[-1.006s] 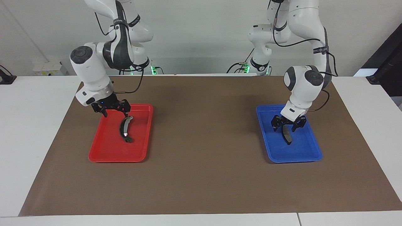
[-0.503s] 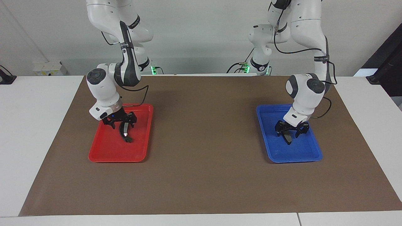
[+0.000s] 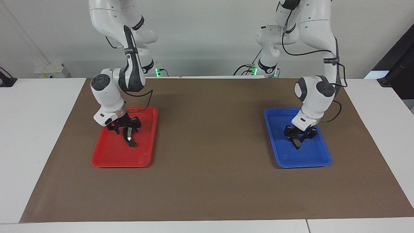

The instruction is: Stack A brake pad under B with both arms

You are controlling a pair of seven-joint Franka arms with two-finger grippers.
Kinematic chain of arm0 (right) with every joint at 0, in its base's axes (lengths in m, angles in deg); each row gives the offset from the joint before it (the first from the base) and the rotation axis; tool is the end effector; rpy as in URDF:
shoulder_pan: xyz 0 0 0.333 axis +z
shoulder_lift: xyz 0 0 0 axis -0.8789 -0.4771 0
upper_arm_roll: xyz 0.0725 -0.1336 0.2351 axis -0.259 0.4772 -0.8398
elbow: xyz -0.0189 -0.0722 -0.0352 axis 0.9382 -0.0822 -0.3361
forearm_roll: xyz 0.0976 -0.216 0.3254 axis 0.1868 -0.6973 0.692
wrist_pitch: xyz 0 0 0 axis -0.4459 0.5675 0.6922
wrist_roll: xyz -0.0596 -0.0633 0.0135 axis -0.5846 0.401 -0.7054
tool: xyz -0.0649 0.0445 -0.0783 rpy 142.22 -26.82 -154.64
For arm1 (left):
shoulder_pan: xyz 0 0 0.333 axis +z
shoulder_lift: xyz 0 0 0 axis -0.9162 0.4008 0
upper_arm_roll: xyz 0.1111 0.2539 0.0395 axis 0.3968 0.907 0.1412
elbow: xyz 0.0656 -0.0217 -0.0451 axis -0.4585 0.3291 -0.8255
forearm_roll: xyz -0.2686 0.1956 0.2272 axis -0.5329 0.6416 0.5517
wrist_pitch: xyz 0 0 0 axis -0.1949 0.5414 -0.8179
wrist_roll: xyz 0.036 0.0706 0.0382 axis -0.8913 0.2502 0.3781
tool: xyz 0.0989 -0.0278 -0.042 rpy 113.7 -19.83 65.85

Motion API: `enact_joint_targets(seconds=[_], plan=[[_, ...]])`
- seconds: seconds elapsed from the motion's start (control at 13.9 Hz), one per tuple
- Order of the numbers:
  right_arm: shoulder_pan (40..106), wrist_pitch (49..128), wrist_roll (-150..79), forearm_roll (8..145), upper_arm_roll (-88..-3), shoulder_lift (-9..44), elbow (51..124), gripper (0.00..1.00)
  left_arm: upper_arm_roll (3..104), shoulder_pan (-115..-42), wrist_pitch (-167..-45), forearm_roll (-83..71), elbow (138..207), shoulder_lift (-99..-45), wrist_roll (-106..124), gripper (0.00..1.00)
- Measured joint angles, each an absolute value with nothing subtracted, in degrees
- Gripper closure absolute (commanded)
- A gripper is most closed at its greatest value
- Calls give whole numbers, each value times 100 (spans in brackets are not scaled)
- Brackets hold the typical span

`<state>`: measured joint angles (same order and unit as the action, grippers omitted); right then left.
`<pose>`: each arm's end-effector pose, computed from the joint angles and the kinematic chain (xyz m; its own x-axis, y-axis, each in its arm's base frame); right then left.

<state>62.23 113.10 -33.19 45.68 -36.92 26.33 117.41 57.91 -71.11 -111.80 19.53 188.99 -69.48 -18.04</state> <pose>0.5234 -0.0057 0.2466 0.9946 0.0976 0.0357 0.0974 -0.9952 0.0073 0.5640 -0.0327 0.2501 0.9603 -0.2588 0.1045 -0.2573 -0.9659 -0.0275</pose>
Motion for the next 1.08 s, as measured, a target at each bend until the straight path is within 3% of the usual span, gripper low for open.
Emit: enact_joint_targets(seconds=[0.14,0.29,0.5,0.57,1.08], plan=[[6222,11313,-3326,4568,-3692,2633,11773,10,5783,-7114,-10929,1952,18833,-6993,-1861,99],[6222,11317,-3335,4568,-3692,2633,11784,27,5752,-7134,-10479,1952,18640,-7026,-1868,99],[6221,11318,-3503,4568,-3692,2633,11790,84,5710,-7293,-9752,1951,18070,-7093,-1872,99],[6220,11318,-3523,4568,-3692,2633,11794,97,5703,-7441,-9633,1947,17910,-7110,-1847,99],[6249,11004,-3505,4571,-3699,2644,11618,100,5663,-8950,-9786,1940,17595,-7121,75,99]])
